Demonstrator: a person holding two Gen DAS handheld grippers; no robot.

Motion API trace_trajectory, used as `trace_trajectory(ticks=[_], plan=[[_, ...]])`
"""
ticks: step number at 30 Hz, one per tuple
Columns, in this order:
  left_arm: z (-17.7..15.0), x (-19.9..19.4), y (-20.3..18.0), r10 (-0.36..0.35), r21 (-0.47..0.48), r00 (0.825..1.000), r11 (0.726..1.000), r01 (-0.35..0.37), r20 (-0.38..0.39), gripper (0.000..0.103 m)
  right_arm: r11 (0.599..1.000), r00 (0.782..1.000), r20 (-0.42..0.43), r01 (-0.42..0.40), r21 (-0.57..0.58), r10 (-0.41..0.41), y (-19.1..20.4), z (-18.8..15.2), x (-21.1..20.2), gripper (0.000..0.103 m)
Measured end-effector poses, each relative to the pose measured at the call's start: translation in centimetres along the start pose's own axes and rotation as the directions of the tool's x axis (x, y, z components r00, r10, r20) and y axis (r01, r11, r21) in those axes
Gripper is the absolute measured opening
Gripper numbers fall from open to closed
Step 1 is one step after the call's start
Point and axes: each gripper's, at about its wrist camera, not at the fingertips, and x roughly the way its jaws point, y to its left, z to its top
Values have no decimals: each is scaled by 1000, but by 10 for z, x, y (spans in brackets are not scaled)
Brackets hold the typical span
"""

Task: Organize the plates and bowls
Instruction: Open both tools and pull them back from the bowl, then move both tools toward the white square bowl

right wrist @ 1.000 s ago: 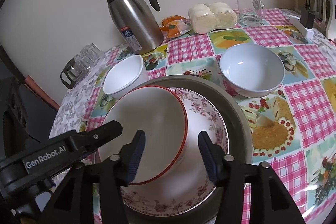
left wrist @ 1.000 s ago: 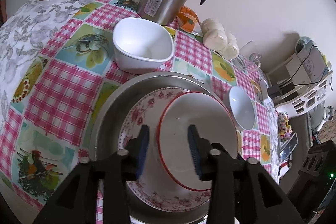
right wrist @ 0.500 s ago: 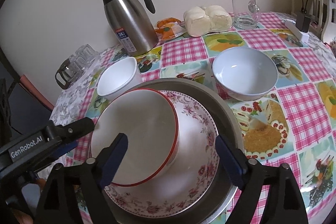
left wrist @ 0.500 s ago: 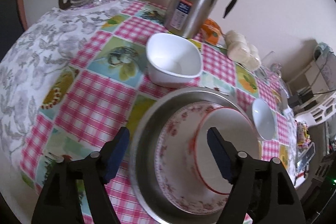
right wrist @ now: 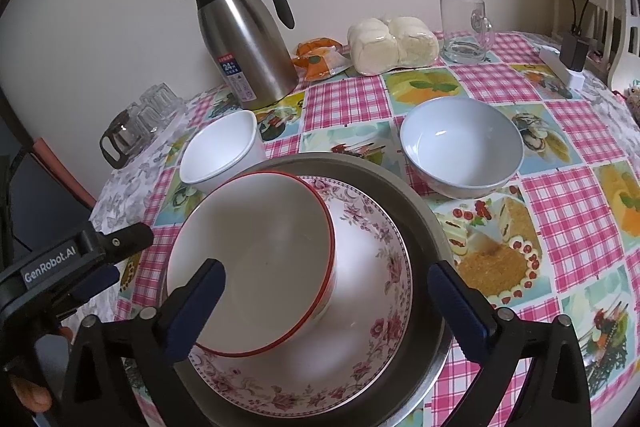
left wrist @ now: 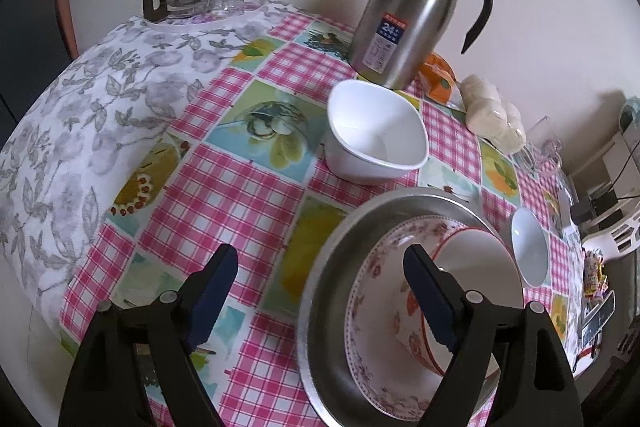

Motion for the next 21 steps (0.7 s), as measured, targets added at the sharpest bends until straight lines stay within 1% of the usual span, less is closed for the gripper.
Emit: trace_trajectory(ticks=[1,2,3,12,17,21], plan=[[1,0,1,1,0,1000,1000,-1,4,89,1000,1000,1,1,-2,-1,0,0,0,103],[2,0,2,2,-1,1000,1000,-2,10,97,1000,1000,5,2,-5,-2,1,0,-1,103],[2,-1,3,2,-1,1000,1000,-2,17,99,1000,1000,8,3,-8,-3,2,0,-2,103],[12,-3,11,6,-1,997,1000,-6,77,100,999,999,35,21,-25,-20,5,1,-8,103],[20,-4,12,-25,11,993,1000,24,118,100,1000,998,62,21,-21,-20,7,4,-14,103],[28,-6,17,-56,-2,982,998,58,181,100,1000,996,87,12,-4,-12,6,9,-19,103]])
